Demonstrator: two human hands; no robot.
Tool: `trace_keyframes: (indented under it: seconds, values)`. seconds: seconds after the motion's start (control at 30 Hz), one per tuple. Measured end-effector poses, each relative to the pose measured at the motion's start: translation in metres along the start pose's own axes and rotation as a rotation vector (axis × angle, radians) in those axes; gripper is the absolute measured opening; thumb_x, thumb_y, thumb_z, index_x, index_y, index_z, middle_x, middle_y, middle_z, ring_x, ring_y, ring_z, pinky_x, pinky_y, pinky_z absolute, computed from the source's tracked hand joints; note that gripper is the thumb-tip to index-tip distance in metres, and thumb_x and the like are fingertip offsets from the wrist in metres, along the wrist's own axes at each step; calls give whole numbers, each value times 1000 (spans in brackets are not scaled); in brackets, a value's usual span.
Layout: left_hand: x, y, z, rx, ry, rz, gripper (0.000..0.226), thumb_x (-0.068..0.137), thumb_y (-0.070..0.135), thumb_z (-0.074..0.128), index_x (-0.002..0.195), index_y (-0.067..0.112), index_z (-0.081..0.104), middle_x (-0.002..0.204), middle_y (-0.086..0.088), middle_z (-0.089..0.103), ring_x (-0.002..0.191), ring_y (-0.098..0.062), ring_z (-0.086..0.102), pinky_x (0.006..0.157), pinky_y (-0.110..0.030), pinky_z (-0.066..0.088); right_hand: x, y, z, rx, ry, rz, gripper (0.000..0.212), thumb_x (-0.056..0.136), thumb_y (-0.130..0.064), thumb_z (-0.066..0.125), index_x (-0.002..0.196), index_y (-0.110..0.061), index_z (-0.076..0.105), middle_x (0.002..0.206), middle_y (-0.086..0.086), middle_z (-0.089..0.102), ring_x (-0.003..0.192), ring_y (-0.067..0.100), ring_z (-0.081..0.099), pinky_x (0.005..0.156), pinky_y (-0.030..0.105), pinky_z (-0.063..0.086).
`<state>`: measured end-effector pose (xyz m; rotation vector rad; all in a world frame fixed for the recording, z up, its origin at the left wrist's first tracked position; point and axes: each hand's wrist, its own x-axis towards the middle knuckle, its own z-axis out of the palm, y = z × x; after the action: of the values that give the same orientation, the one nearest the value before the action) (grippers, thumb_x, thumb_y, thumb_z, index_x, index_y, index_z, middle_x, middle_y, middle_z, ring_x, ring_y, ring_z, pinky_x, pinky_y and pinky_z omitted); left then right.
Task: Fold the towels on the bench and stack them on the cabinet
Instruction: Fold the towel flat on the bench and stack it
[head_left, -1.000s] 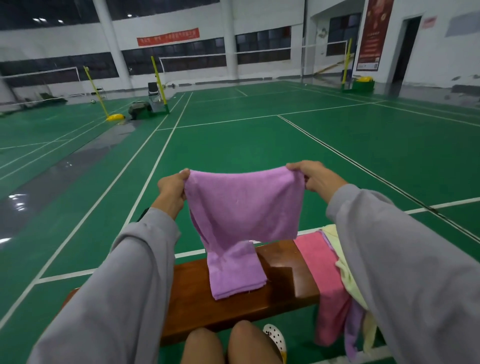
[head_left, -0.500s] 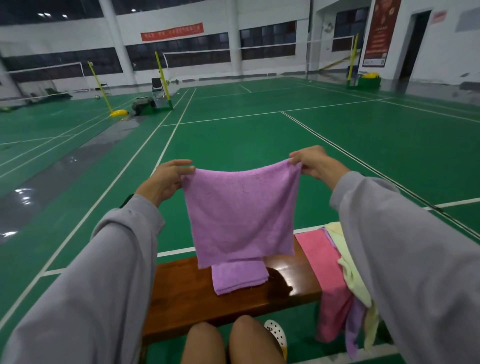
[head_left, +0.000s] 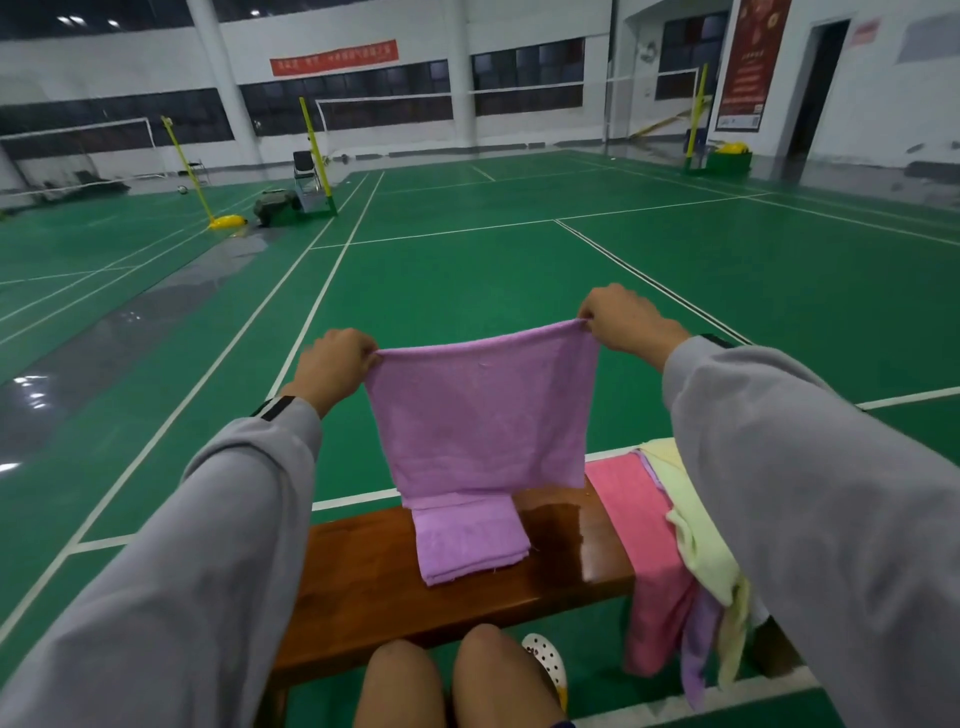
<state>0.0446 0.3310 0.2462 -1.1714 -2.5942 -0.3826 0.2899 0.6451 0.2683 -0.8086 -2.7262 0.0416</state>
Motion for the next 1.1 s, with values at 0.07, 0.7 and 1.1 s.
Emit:
trace_keyframes:
  seconds: [0.07,0.7,1.1]
  values:
    - [-1,4,-2,87,22,0,22,101,22,56,85,16,68,90,-12,70,82,-35,65,74,-41,51,-2,-2,-3,-109,39,-58,25,91,1,51,100,-11,70,99,14,67,87,36,65,73,40,50]
    - [14,15,-3,11,160,52,22,76,-12,56,76,9,60,78,-13,62,77,-32,55,66,-43,49,-1,-1,-9,-211,57,-51,14,91,-1,58,93,-11,49,91,12,53,80,32,54,69,40,42]
    - [29,60,29,6,116,32,15,84,-4,57,80,4,69,84,-9,54,78,-30,53,69,-39,42,-5,39,-4,-204,145,72,19,94,6,46,92,-1,64,98,25,65,82,38,60,69,40,42]
